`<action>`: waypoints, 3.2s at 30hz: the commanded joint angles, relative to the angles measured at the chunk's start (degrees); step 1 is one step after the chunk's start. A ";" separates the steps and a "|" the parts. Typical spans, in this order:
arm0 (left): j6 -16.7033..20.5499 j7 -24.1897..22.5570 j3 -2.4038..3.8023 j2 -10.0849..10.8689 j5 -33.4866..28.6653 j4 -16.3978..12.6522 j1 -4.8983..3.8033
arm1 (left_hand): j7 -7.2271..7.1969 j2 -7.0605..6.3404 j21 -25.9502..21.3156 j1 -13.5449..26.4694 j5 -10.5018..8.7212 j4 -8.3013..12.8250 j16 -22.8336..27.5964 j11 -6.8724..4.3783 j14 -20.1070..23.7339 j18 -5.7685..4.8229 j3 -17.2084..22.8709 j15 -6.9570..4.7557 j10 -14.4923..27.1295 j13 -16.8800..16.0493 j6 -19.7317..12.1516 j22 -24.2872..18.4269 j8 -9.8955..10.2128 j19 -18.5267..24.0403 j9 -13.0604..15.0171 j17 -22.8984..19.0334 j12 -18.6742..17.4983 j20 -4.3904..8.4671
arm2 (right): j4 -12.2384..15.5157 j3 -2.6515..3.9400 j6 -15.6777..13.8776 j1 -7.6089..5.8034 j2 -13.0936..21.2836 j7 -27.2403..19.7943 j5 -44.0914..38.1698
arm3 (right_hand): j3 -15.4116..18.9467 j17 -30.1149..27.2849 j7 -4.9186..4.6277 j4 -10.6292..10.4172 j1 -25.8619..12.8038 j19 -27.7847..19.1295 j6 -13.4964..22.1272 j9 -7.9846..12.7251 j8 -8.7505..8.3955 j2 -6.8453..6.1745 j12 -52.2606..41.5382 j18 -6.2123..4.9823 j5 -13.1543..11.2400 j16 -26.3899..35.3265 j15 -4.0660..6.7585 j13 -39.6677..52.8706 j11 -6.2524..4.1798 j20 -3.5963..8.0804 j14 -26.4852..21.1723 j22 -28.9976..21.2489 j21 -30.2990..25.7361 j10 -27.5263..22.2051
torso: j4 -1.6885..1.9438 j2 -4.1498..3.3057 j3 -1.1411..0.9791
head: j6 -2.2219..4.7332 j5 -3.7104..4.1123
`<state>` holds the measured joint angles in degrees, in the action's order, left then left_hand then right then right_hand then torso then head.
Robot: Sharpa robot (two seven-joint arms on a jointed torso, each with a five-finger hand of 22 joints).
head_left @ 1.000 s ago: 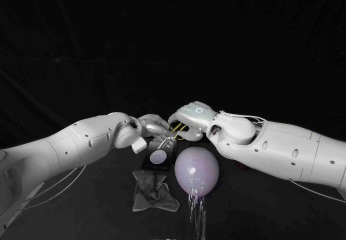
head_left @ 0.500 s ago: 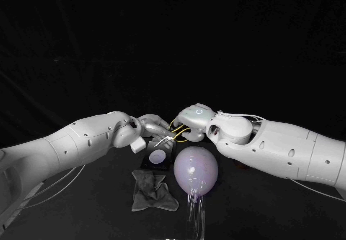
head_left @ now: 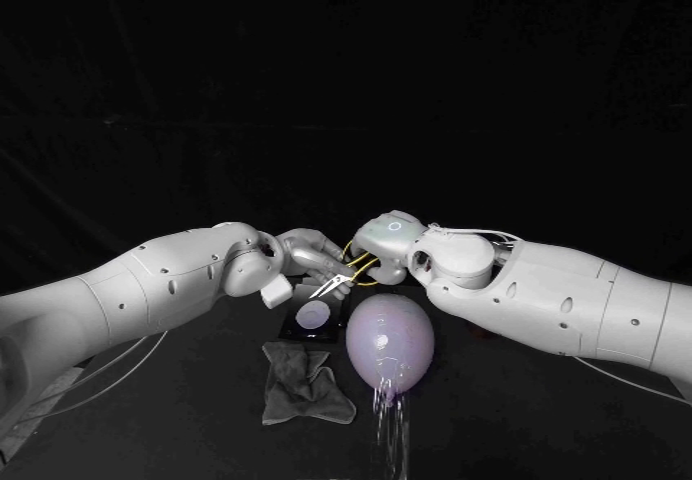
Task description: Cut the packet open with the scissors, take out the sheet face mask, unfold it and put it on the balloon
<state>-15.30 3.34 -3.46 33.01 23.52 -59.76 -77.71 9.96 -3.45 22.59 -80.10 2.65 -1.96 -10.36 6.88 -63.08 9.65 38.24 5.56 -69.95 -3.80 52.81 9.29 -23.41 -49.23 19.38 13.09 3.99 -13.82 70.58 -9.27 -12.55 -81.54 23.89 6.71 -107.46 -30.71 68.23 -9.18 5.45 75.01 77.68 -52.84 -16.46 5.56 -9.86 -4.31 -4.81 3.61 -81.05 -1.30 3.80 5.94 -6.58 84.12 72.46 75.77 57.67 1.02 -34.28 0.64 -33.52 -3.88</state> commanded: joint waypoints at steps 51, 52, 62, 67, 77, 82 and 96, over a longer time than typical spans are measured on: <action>-6.69 3.17 0.16 0.39 -9.78 -8.81 -4.95 | 0.59 0.81 2.23 0.57 0.14 0.79 -0.06 0.51 0.58 0.18 -1.06 0.20 0.29 0.19 -0.87 1.28 0.45 1.97 7.16 0.97 -0.56 0.22 | -3.94 -0.32 8.46 1.26 -1.45 4.03 1.70 | -5.98 20.21 6.31 -7.91 -8.87 6.28 -6.83 -19.54 16.34 10.14 -73.56 2.60 -0.90 -8.52 5.84 68.36 -7.55 4.39 5.58 10.28 7.34 30.09 | -0.07 0.05 0.00 | 0.22 0.85; -6.01 3.29 0.15 0.44 -10.00 -8.71 -4.97 | 0.74 0.49 2.15 0.99 0.12 0.55 0.04 0.67 0.79 0.08 -1.32 0.35 0.56 0.22 -1.03 1.25 0.56 2.19 7.15 0.97 -0.61 0.09 | -3.76 -0.32 8.24 1.26 -1.31 4.17 1.66 | -5.84 20.62 6.34 -8.73 -9.65 6.22 -7.30 -20.18 17.00 10.56 -76.23 2.59 -0.79 -8.63 5.91 72.24 -7.47 4.39 5.66 10.23 7.28 30.53 | -0.07 0.07 0.00 | 0.26 0.88; -2.06 5.23 0.08 1.60 -11.07 -6.49 -5.08 | 2.84 -4.93 -1.19 9.09 0.12 -7.01 1.18 2.62 4.79 0.18 -6.17 2.05 5.28 0.07 -4.72 -0.82 4.57 5.18 5.14 1.18 -0.36 -2.14 | -0.86 -0.32 -0.39 1.25 2.41 4.27 1.41 | -7.76 21.77 8.19 -17.22 -16.27 5.13 -5.03 -35.42 27.95 12.38 -85.43 2.22 -0.85 -8.95 7.10 85.81 -8.92 4.48 5.88 9.36 5.90 32.23 | -0.17 0.01 -0.12 | 0.46 0.99; 0.23 5.43 -0.03 2.35 -13.16 -3.94 -5.09 | 4.46 -8.73 -3.62 17.42 0.21 -14.61 2.49 4.33 9.07 -0.06 -16.05 3.65 10.09 0.16 -7.31 -2.35 6.77 6.99 4.17 0.81 -0.41 -2.77 | 1.57 -0.32 -5.96 1.17 6.14 3.50 3.79 | -9.58 21.77 8.80 -19.78 -16.80 5.03 -3.57 -42.64 31.89 11.64 -85.48 2.17 -0.80 -8.95 7.55 85.91 -9.47 4.71 5.88 9.37 5.59 32.25 | -0.24 0.10 -0.23 | 0.60 1.05; 6.30 3.20 -0.74 4.39 -19.64 -0.57 -5.04 | 4.91 -1.55 -5.86 17.17 0.08 -15.11 1.68 4.81 11.18 -0.23 -37.80 4.16 12.14 -0.01 -7.71 -4.28 7.70 6.32 3.90 1.01 0.22 -2.79 | 5.37 -0.33 -8.26 0.88 13.13 2.00 8.02 | -10.29 21.70 9.03 -20.34 -16.65 4.64 -3.25 -44.90 32.79 11.18 -85.12 2.05 -0.80 -8.93 7.72 85.42 -9.61 4.67 5.87 9.02 5.04 32.11 | -0.38 0.25 -0.26 | 0.71 1.86; 8.37 1.60 -1.63 6.07 -20.46 -1.09 -4.70 | 4.68 1.14 -5.87 15.83 0.09 -14.94 0.99 4.54 10.64 0.01 -37.71 3.90 11.40 -0.11 -7.05 -4.45 7.44 5.61 4.03 1.22 0.65 -2.76 | 7.90 -0.35 -14.18 0.50 17.58 -3.15 26.57 | -10.94 21.77 9.17 -20.04 -16.04 4.29 -3.21 -45.97 33.11 10.69 -85.69 1.92 -0.80 -8.95 7.81 86.20 -9.72 4.68 5.88 8.68 4.58 32.33 | -0.41 0.24 -0.21 | 0.67 2.90; 13.47 -4.51 -2.48 11.06 -21.26 -5.99 -1.24 | 4.00 3.91 -5.82 10.17 0.12 -14.76 -1.18 3.81 9.27 0.49 -38.62 3.14 9.33 -0.18 -5.27 -4.82 6.44 3.93 4.34 1.88 1.89 -2.71 | 14.21 -0.77 -13.87 0.63 26.23 -17.95 85.31 | -0.49 20.44 11.99 -18.34 -14.71 -1.47 -25.17 -66.30 66.80 7.53 -85.69 -0.03 -0.39 -8.49 9.46 86.20 -11.93 6.18 5.54 2.59 -3.42 32.33 | -0.55 0.11 -0.29 | 0.14 6.70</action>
<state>-4.62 3.10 -5.99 43.90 3.53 -65.27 -79.07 12.00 0.57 17.03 -69.40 2.86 -16.76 -11.35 10.65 -53.56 9.73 -0.08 8.70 -60.23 -3.94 47.30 4.52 -16.77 -44.89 23.67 14.91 5.56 -16.41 84.21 -10.05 -26.41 -80.98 49.87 -5.90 -40.32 -31.62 74.95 -0.71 -13.31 59.75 76.13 -60.28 -69.61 50.50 -2.28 -28.76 -3.95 3.01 -89.78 7.84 72.78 -0.12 -0.71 84.05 74.93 72.54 68.39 0.53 -34.12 0.41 -33.33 1.99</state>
